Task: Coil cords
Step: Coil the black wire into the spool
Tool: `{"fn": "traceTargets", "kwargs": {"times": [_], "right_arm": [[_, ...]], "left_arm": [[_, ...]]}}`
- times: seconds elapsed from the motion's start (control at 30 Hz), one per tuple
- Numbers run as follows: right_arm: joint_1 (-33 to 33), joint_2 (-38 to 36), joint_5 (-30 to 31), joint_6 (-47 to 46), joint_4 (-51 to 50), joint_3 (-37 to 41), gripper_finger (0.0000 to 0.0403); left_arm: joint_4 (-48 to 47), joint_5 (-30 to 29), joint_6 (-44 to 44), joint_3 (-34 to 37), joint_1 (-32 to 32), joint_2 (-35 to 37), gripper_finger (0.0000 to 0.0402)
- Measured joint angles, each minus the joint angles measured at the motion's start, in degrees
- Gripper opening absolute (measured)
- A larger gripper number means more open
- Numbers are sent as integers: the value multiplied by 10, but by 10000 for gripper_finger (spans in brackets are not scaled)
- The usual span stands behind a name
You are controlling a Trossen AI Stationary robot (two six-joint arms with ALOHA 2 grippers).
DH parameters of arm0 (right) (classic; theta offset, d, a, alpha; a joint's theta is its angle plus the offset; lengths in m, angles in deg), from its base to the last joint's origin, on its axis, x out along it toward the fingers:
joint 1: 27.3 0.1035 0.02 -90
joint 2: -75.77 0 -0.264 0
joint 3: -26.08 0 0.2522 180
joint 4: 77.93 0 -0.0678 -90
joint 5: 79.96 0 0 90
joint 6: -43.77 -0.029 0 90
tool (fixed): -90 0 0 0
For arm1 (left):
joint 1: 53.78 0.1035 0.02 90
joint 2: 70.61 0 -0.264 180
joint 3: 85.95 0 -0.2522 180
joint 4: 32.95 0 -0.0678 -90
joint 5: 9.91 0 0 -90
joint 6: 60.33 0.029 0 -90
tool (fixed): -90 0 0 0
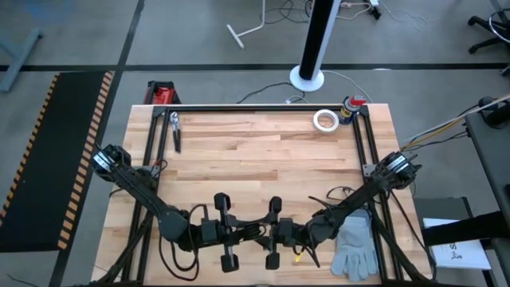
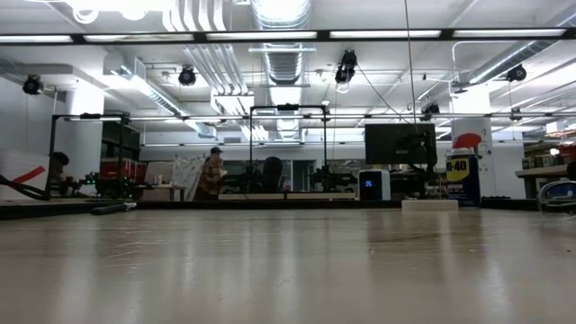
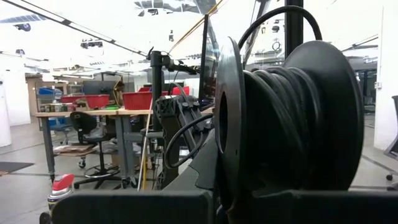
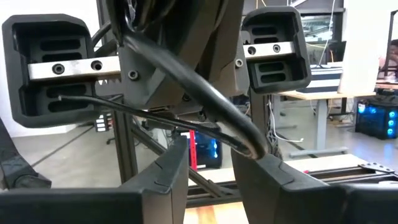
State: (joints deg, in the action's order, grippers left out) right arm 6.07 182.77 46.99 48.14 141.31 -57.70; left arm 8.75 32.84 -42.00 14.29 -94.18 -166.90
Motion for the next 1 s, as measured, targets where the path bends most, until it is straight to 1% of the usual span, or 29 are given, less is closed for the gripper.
{"fn": "traceTargets", "kwargs": {"times": [0.1, 0.23, 0.43, 0.53, 0.7, 0.77, 0.9, 1.0], "right_arm": [[-3, 0, -3, -5, 0, 0, 107], [-8, 0, -34, -11, 2, 0, 102], [-13, 0, -35, -18, 5, -1, 87], [-14, 0, -35, -16, 7, -1, 68], [-14, 0, -35, -3, 2, -1, 13], [-14, 0, -34, 4, -1, -1, 5], [-12, -1, -10, 10, -30, -1, 3], [-4, -12, 42, 19, -85, -1, 2]], "left_arm": [[0, 1, 0, 0, 0, 0, 0], [0, 2, 0, 0, 0, 0, 0], [0, 2, 0, 0, 0, 0, 0], [0, 2, 0, 0, 0, 0, 0], [0, 2, 1, 0, 0, 0, 0], [0, 2, 1, 0, 0, 0, 0], [0, 2, 2, 0, 0, 0, 0], [-3, -4, 2, 0, -2, 0, 0]]}}
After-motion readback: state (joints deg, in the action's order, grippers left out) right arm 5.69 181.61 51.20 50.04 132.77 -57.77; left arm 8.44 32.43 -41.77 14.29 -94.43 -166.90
